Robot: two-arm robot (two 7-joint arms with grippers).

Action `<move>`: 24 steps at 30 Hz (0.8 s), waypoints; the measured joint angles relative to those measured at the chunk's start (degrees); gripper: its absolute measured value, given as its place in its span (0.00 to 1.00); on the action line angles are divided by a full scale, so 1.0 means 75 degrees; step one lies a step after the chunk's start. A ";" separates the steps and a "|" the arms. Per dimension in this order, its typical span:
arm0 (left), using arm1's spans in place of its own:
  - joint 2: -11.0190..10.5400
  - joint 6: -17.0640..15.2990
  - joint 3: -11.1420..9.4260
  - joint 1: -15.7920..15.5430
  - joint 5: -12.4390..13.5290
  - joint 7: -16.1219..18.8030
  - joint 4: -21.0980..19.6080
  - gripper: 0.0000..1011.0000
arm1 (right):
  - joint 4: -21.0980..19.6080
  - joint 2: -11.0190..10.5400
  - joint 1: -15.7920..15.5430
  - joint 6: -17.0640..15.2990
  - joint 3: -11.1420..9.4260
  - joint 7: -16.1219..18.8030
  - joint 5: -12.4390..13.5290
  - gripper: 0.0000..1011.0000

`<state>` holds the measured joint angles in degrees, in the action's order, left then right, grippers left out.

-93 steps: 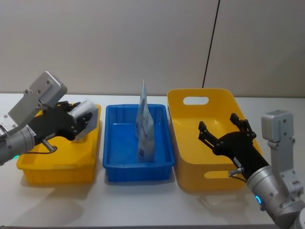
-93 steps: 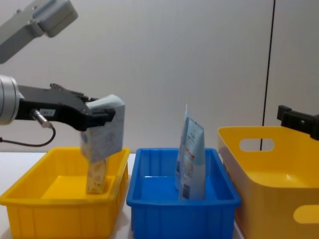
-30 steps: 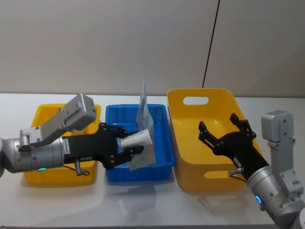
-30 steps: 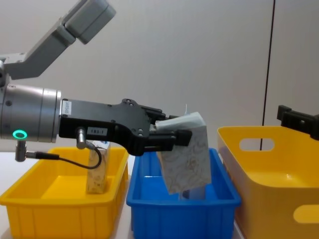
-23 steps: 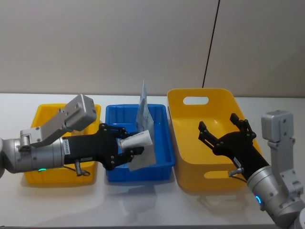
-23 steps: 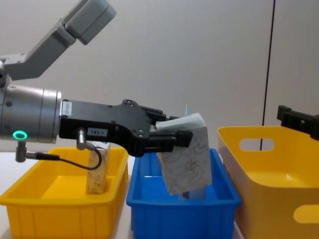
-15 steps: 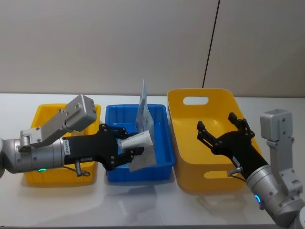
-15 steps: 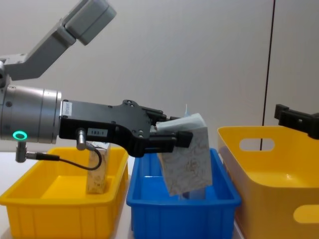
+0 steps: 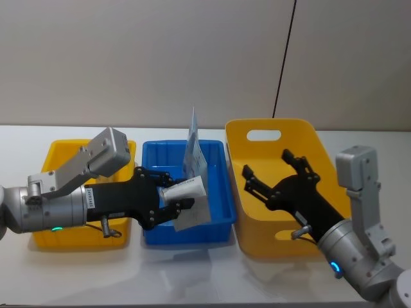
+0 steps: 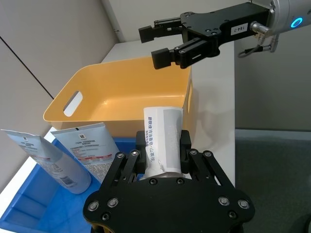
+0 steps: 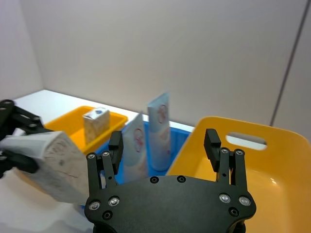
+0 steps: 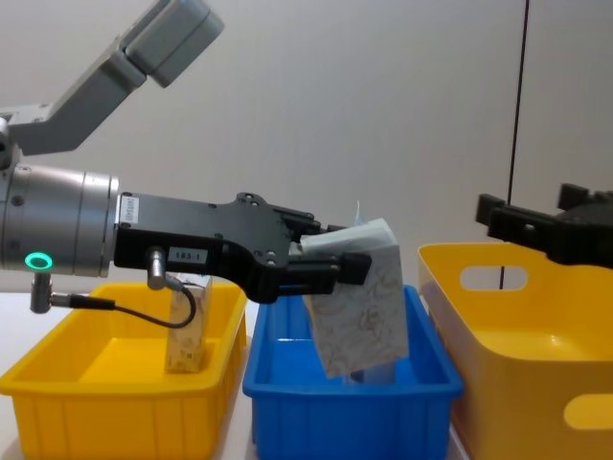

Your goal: Bimanual collaborative sorting of washing and personal care products

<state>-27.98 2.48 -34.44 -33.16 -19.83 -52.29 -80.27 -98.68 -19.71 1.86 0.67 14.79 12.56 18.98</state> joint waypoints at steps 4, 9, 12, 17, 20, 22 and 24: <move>0.0000 0.0000 -0.0001 0.0000 0.0000 -0.0003 0.0000 0.35 | 0.0089 0.0024 0.0077 0.0115 0.0091 0.0251 0.0052 0.99; 0.0000 0.0000 -0.0001 0.0000 0.0000 -0.0005 0.0000 0.35 | 0.0209 -0.0003 0.0176 0.0252 0.0187 0.0569 0.0090 0.99; 0.0001 0.0000 -0.0001 0.0000 0.0000 -0.0005 -0.0001 0.35 | 0.0290 -0.0086 0.0264 0.0359 0.0256 0.0824 0.0112 0.99; 0.0000 0.0000 -0.0001 0.0000 0.0001 -0.0005 -0.0001 0.35 | 0.0444 -0.0314 0.0450 0.0565 0.0365 0.1353 0.0132 0.99; 0.0001 -0.0001 0.0000 0.0000 0.0001 -0.0005 -0.0001 0.35 | 0.0551 -0.0494 0.0594 0.0679 0.0419 0.1671 0.0142 0.99; 0.0000 -0.0001 0.0000 0.0000 0.0001 -0.0005 -0.0001 0.35 | 0.0625 -0.0627 0.0698 0.0758 0.0451 0.1943 0.0154 0.99; 0.0001 0.0000 0.0000 0.0000 0.0001 -0.0005 -0.0001 0.35 | 0.0683 -0.0736 0.0790 0.0811 0.0475 0.2113 0.0168 0.99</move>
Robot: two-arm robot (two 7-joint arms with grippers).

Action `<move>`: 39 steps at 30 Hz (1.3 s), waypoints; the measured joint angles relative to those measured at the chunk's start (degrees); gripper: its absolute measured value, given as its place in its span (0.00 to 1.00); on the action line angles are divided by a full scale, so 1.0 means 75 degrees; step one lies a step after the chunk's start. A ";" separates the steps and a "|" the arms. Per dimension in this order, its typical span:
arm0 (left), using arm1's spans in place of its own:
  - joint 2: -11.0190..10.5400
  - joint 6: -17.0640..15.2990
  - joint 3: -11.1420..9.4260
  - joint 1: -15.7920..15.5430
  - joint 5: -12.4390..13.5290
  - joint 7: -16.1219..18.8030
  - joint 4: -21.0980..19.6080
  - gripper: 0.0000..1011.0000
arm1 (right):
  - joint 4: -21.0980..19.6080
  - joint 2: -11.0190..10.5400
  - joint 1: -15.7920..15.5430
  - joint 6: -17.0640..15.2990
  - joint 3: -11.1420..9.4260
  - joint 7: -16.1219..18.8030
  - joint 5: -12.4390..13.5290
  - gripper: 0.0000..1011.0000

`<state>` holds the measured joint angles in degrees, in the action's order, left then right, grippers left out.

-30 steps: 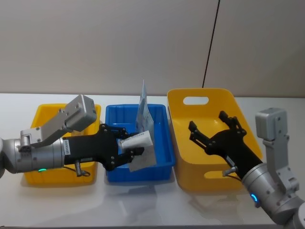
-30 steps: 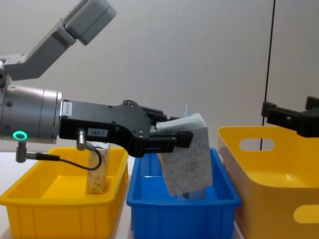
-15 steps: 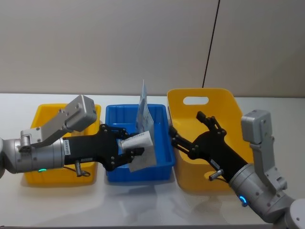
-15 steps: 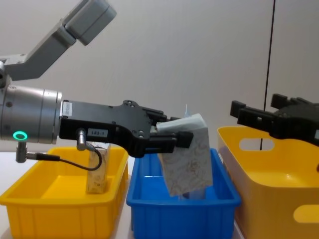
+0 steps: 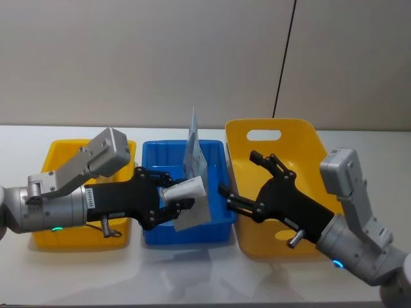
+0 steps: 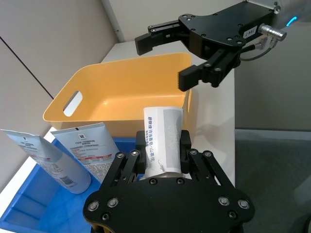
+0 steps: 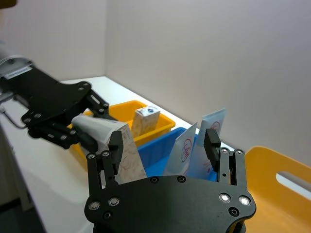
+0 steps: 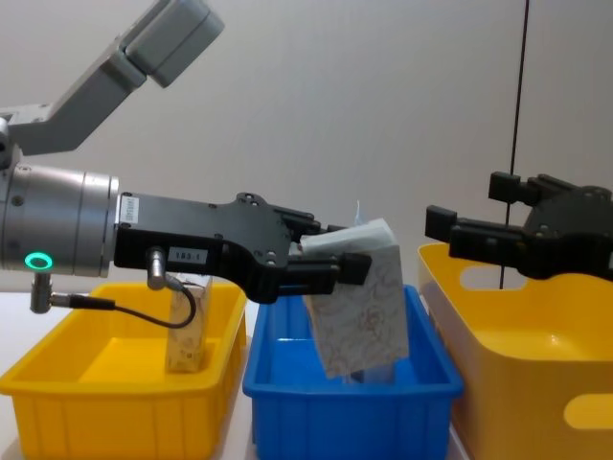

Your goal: Bimanual collaborative sorting of washing and personal care products

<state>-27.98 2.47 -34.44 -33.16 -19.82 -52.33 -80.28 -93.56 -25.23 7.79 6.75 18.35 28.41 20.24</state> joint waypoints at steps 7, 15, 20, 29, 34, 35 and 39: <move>0.0000 -0.0001 0.0000 0.0000 0.0000 0.0001 0.0000 0.35 | 0.0271 -0.0425 0.0374 0.0229 0.0115 0.0809 0.0058 0.99; 0.0000 0.0000 0.0000 0.0000 0.0000 0.0001 -0.0001 0.35 | 0.0555 -0.0791 0.0791 0.0352 0.0246 0.1590 0.0172 0.99; 0.0000 0.0000 0.0000 0.0000 0.0000 0.0001 -0.0001 0.35 | 0.0670 -0.0928 0.0962 0.0360 0.0340 0.1881 0.0209 0.99; 0.0000 0.0000 0.0000 0.0001 0.0000 0.0001 0.0000 0.35 | 0.0821 -0.1056 0.1229 0.0302 0.0566 0.2288 0.0228 0.99; 0.0000 0.0000 0.0000 0.0000 -0.0001 0.0001 -0.0001 0.35 | 0.0915 -0.1083 0.1371 0.0235 0.0736 0.2445 0.0206 0.99; 0.0000 0.0000 0.0001 0.0000 0.0000 0.0001 0.0000 0.35 | 0.0929 -0.1084 0.1390 0.0224 0.0758 0.2462 0.0202 0.99; -0.0001 -0.0001 0.0000 0.0000 0.0000 0.0001 -0.0001 0.35 | 0.1008 -0.1080 0.1490 0.0138 0.0863 0.2550 0.0184 0.99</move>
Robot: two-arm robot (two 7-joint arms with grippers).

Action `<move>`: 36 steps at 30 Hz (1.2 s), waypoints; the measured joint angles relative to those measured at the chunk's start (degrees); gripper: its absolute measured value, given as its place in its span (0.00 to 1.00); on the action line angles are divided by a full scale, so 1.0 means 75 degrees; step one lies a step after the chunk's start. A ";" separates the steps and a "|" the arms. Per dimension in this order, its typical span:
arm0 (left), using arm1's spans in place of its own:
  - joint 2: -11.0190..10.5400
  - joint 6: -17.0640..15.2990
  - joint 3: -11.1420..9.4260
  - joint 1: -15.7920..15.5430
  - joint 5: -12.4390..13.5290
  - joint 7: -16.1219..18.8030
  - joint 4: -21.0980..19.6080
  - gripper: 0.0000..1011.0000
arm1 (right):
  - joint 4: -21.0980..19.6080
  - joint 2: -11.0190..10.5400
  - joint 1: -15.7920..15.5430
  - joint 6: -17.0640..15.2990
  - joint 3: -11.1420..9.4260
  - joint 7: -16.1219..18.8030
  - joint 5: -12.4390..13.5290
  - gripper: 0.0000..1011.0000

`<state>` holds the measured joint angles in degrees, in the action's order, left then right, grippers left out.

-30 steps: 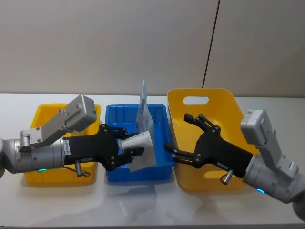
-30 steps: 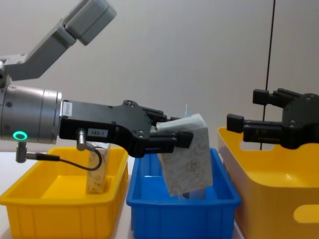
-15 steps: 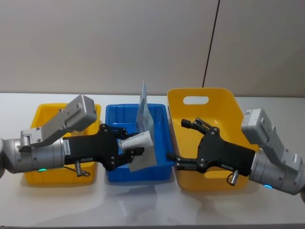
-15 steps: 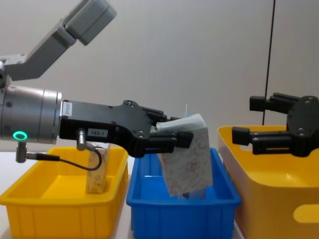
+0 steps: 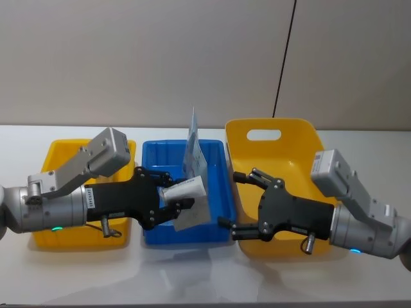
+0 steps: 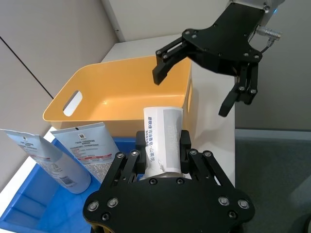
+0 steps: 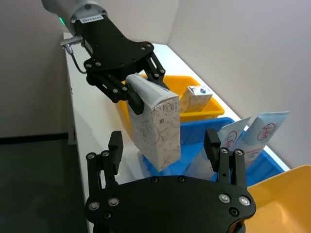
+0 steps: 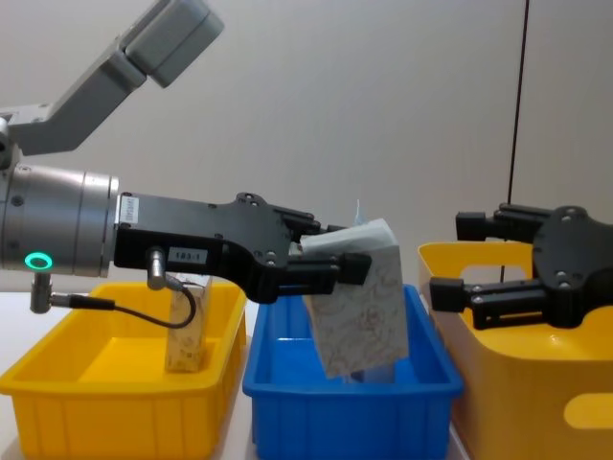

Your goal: Bimanual collaborative sorting of washing and personal care products

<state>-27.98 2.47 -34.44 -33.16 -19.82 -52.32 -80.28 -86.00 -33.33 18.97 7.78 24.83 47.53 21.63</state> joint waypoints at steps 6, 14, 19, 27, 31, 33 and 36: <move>0.0000 0.0000 0.0000 0.0000 0.0000 0.0000 0.0000 0.35 | 0.0160 0.0081 0.0176 -0.0114 0.0158 0.0072 -0.0015 0.99; 0.0001 0.0000 0.0000 0.0000 0.0000 0.0000 0.0000 0.35 | 0.0405 0.0247 0.0371 -0.0189 0.0310 0.0075 -0.0024 0.99; 0.0000 0.0000 0.0000 0.0000 0.0000 0.0000 0.0000 0.35 | 0.0589 0.0357 0.0500 -0.0220 0.0427 0.0073 -0.0031 0.99; 0.0000 0.0000 0.0000 0.0000 0.0000 0.0000 0.0000 0.35 | 0.0883 0.0493 0.0704 -0.0251 0.0628 0.0173 -0.0049 0.99; 0.0000 0.0000 0.0000 0.0000 0.0000 0.0000 0.0000 0.35 | 0.1026 0.0549 0.0800 -0.0252 0.0734 0.0240 -0.0071 0.99; 0.0001 0.0000 0.0000 0.0000 0.0000 0.0000 0.0000 0.35 | 0.1087 0.0573 0.0849 -0.0252 0.0774 0.0265 -0.0081 0.99; 0.0000 0.0000 0.0000 0.0000 -0.0001 0.0000 0.0000 0.35 | 0.1209 0.0627 0.0934 -0.0247 0.0844 0.0308 -0.0094 0.99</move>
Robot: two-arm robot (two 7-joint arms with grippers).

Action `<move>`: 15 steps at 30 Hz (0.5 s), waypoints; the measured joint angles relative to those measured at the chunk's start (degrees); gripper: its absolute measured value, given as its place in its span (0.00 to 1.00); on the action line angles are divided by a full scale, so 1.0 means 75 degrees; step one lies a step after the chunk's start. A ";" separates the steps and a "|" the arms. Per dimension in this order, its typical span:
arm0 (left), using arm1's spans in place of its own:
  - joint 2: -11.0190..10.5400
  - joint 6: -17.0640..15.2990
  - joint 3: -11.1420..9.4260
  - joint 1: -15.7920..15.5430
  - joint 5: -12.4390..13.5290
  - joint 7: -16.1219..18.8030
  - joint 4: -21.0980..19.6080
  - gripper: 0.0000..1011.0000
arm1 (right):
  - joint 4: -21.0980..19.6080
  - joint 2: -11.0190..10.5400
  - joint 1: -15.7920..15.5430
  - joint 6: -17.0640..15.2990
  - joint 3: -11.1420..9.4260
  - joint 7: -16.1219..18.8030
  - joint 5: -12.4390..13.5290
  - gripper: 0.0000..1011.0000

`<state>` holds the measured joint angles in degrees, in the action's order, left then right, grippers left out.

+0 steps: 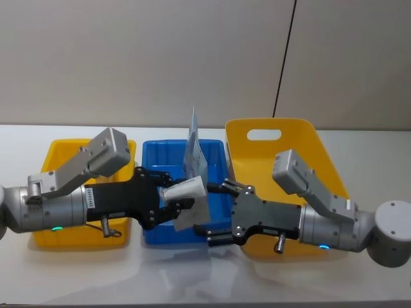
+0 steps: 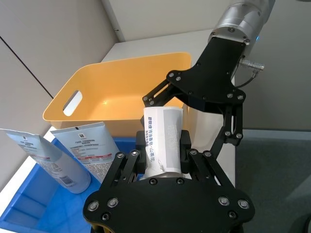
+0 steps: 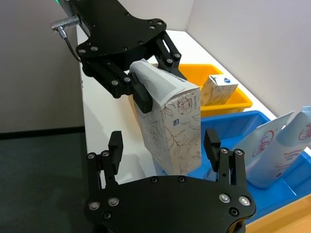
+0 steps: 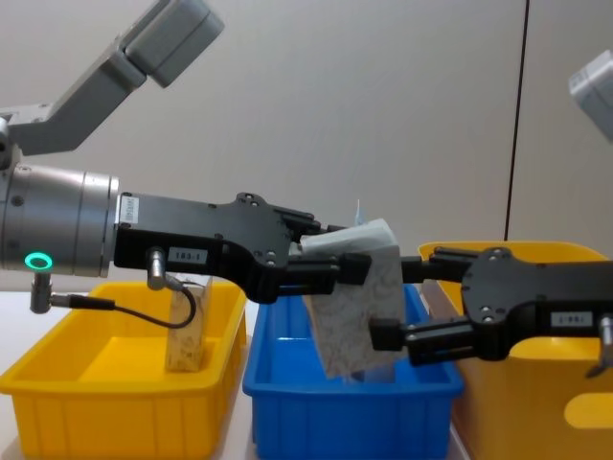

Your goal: Bimanual collaborative sorting of washing and personal care products

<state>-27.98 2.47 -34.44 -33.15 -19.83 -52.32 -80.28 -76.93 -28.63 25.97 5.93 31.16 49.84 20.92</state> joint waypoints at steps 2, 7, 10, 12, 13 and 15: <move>0.0000 0.0000 0.0000 0.0000 0.0000 0.0000 0.0000 0.35 | 0.0089 0.0039 0.0059 0.0009 0.0044 0.0029 -0.0005 0.99; 0.0000 0.0000 0.0000 0.0000 0.0001 0.0000 0.0000 0.35 | 0.0250 0.0115 0.0170 0.0057 0.0114 0.0054 -0.0015 0.99; 0.0000 0.0000 0.0000 0.0000 0.0000 0.0000 0.0000 0.35 | 0.0374 0.0171 0.0251 0.0102 0.0156 0.0062 -0.0020 0.99; 0.0000 0.0000 0.0000 0.0000 0.0000 0.0000 0.0000 0.35 | 0.0453 0.0211 0.0307 0.0133 0.0182 0.0067 -0.0022 0.99; -0.0001 0.0000 0.0000 0.0000 0.0000 0.0000 0.0000 0.35 | 0.0488 0.0227 0.0332 0.0144 0.0191 0.0069 -0.0023 0.99; 0.0000 0.0000 0.0000 0.0000 0.0000 0.0000 0.0000 0.35 | 0.0543 0.0250 0.0373 0.0164 0.0206 0.0075 -0.0023 0.99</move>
<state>-27.98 2.47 -34.44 -33.16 -19.83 -52.32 -80.28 -72.87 -26.75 28.77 7.16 32.70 50.40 20.75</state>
